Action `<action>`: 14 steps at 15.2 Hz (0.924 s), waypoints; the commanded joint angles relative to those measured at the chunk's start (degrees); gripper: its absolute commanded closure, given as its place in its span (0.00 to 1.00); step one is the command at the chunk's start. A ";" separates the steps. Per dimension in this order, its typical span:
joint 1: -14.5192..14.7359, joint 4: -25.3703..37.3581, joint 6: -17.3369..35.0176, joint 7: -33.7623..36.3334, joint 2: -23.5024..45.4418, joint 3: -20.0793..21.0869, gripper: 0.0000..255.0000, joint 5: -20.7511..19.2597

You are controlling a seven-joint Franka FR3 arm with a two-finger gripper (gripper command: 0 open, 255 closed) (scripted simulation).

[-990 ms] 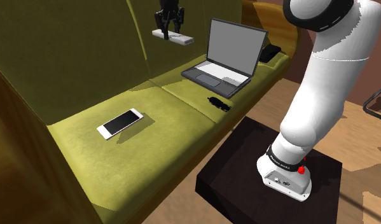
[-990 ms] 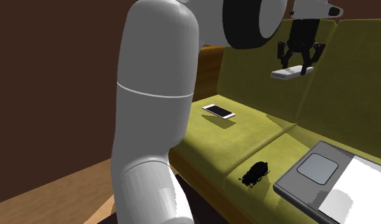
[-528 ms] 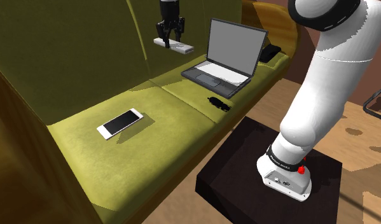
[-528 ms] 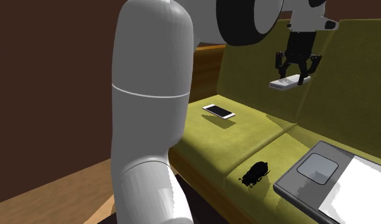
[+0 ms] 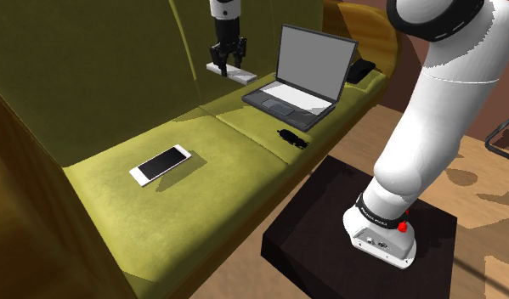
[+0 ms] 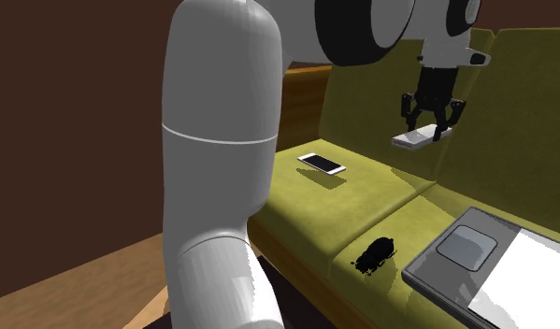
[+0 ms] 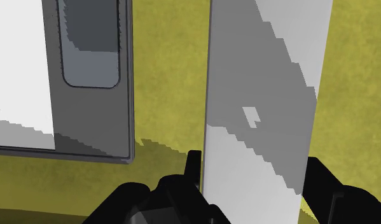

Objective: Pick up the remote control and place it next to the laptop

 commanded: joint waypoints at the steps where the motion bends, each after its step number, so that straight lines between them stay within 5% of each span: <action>1: -0.02 -1.63 1.66 0.09 -0.01 -0.01 1.00 -0.02; 14: -0.10 -10.24 11.33 0.61 1.11 -0.18 1.00 -0.53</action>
